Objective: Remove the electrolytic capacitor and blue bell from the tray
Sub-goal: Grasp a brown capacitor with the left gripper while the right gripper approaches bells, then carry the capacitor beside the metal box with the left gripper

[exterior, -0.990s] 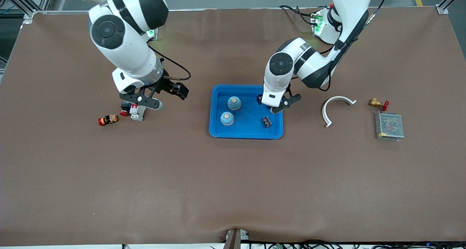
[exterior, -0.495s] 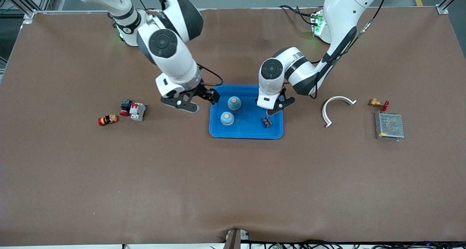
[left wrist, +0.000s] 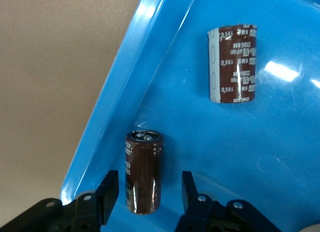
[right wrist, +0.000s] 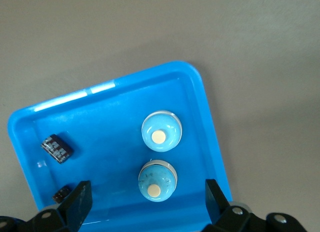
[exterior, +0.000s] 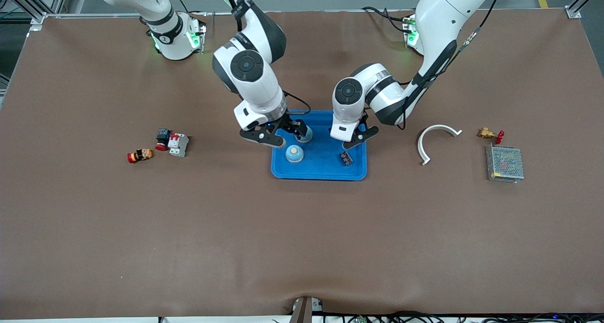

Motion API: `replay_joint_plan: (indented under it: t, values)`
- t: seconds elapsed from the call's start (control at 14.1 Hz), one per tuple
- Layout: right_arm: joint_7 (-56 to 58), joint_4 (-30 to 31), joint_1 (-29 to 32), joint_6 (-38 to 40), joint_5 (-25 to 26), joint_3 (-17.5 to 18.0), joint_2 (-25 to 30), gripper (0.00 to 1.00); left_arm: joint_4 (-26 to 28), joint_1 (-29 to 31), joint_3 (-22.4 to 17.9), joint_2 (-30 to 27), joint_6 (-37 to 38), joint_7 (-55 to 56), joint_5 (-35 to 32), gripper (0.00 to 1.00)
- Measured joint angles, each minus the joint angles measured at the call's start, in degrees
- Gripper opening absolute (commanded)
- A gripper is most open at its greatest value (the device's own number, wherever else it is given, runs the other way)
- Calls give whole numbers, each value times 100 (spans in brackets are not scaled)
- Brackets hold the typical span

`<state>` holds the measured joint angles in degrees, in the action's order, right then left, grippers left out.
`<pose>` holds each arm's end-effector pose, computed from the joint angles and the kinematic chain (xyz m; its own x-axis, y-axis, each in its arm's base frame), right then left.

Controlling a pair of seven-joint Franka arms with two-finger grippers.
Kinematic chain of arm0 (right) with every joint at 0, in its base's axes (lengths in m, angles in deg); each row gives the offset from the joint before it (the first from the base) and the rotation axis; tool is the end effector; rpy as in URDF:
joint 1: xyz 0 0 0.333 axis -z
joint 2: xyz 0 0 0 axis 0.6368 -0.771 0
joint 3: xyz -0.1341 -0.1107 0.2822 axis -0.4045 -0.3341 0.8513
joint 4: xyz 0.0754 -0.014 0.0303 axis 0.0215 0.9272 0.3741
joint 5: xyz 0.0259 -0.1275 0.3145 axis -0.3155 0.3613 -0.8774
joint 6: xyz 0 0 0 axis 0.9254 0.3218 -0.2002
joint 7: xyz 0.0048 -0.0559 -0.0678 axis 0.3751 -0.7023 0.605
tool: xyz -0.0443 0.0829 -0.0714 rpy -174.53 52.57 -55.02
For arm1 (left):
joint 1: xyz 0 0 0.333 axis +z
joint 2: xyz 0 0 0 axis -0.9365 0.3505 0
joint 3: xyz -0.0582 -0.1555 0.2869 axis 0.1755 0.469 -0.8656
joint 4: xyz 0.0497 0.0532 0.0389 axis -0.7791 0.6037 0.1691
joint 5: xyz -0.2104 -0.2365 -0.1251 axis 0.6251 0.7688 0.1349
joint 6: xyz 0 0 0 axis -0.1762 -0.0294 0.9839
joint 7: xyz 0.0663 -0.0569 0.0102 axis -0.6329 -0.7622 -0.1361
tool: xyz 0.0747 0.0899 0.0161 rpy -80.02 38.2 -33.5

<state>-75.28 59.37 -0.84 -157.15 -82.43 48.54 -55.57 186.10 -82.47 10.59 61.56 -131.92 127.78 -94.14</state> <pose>0.4551 0.4308 0.3703 0.9539 -0.2977 -0.0385 -0.3001 -0.9423 -0.1482 0.4126 -0.3621 0.2338 0.8949 0.4406 -0.0704 0.4263 -0.8909 -0.1570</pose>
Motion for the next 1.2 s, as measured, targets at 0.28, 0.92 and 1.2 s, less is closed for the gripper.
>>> replay_joint_plan:
  t: [0.28,0.92,1.2]
  values:
    - [-1,92,-120,-37,113,-3,-115,100,11,0,0,70,2,0,0,34]
    - [3,525,-209,-640,248,-4,-117,100,-236,21,-1,35,274,0,-4,0]
    - [7,556,-269,-697,248,-3,-124,100,-793,51,16,-355,1332,-75,-6,0]
